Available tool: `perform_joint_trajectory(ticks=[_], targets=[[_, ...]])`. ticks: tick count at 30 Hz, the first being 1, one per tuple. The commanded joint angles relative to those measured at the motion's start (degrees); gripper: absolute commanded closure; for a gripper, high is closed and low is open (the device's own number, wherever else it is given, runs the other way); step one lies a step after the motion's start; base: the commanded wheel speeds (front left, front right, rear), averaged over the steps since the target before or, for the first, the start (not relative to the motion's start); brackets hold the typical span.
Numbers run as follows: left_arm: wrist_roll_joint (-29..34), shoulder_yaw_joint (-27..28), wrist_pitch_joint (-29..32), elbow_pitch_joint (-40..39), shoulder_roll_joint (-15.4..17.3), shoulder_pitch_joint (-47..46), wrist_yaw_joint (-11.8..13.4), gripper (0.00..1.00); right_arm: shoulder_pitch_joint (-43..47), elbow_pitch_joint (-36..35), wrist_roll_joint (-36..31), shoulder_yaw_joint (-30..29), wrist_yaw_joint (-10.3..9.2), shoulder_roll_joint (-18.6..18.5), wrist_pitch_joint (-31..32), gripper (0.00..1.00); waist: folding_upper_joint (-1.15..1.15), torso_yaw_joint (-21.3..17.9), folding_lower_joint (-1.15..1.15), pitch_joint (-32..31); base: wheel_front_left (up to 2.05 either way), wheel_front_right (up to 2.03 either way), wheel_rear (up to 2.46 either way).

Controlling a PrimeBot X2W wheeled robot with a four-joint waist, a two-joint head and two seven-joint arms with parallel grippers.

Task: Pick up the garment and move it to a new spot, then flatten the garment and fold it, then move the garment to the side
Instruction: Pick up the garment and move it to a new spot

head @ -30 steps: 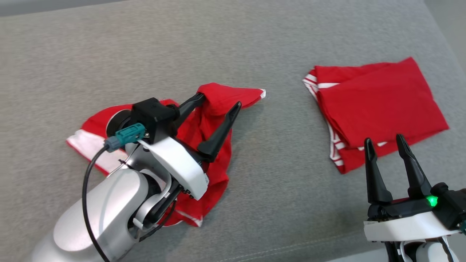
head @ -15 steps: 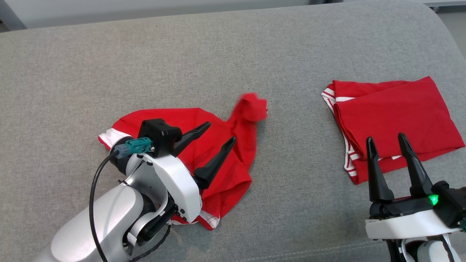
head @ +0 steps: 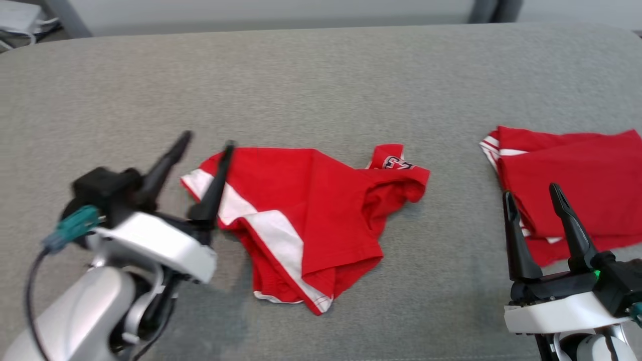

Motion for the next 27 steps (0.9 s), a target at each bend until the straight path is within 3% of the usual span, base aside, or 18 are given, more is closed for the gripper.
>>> perform_joint_trajectory(ticks=[1,5,10,27], targets=[[0.54,4.41,-1.95,-2.07,3.1,0.58,1.77,0.0,-1.37,-2.33,-1.3,1.25,-0.01,-0.56,0.49,0.0,0.0,2.35,0.0,-0.95,0.0,0.0,0.0],[-0.34,9.27,-5.85,-3.62,6.0,6.05,5.78,0.0,-1.22,-3.02,-3.06,1.83,-0.01,-0.56,1.98,0.0,0.0,5.04,0.0,-1.96,0.0,0.0,0.0],[-2.22,13.89,-8.91,-4.55,8.38,13.21,8.65,0.0,0.39,-2.94,-4.2,3.37,-0.01,-0.56,3.08,0.0,0.0,6.99,0.0,-3.03,0.0,0.0,0.0],[-3.41,16.52,-10.86,-7.12,8.77,24.47,11.16,0.0,8.19,-3.23,-1.58,5.91,-0.01,-0.56,3.64,0.0,0.0,5.79,0.0,-7.31,0.0,0.0,0.0]])
